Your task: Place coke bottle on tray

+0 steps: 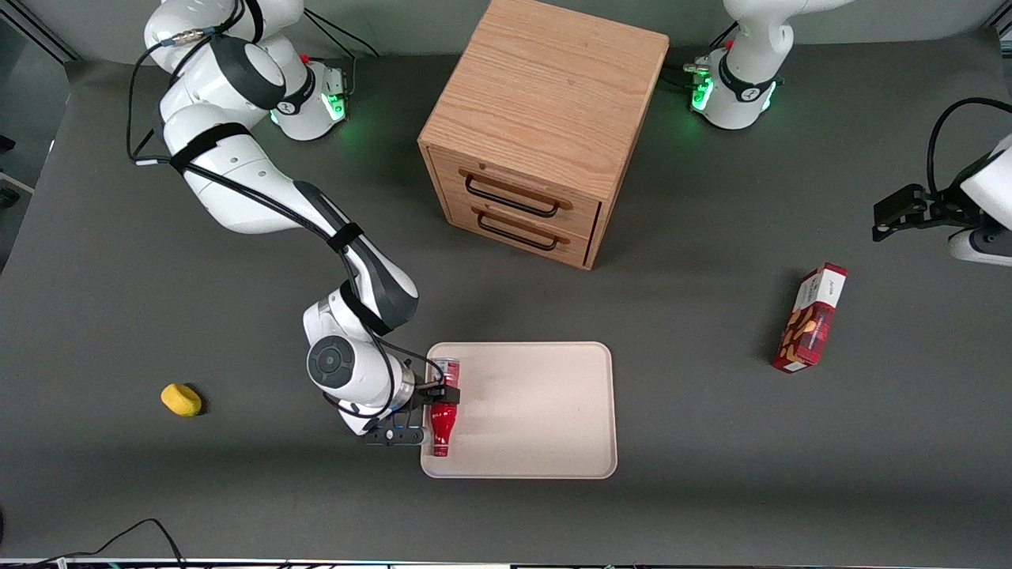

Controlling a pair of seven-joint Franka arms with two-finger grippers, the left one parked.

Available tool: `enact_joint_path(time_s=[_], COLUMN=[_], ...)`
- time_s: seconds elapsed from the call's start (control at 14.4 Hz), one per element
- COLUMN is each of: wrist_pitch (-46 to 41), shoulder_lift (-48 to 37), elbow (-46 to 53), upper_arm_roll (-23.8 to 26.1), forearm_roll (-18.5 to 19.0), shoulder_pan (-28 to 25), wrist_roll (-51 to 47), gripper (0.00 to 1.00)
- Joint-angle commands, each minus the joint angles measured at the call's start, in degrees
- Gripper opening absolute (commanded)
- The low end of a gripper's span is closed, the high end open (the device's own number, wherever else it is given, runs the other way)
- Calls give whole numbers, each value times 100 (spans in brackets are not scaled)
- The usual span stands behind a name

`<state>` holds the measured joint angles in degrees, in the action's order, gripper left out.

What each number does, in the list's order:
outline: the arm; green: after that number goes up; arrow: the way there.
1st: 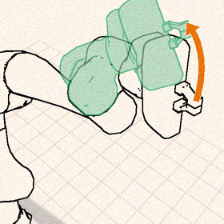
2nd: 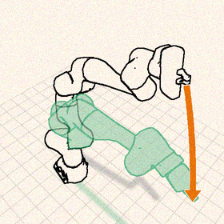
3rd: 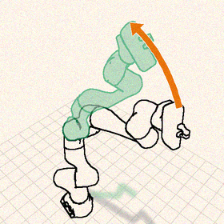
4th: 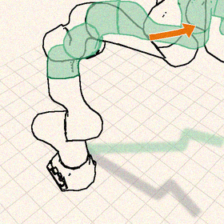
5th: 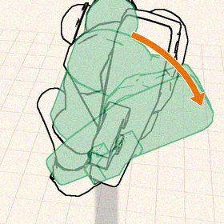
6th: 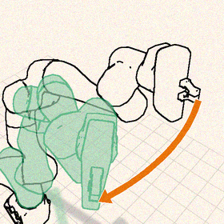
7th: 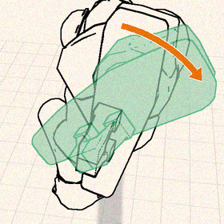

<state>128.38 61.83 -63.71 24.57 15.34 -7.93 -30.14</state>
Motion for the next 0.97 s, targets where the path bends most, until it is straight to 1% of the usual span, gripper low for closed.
enact_joint_path(time_s=[0.0, 0.62, 0.76, 0.9], wrist_pitch=[11, -50, -242, -663], shoulder_lift=[22, -101, -311, -784], elbow=[26, 78, 78, 26], upper_arm_roll=[-40, 22, 31, 48], forearm_roll=[136, 127, 119, 136], shoulder_pan=[-42, 2, 46, 81], wrist_roll=[-9, 0, 26, 78], gripper=[100, 100, 100, 100])
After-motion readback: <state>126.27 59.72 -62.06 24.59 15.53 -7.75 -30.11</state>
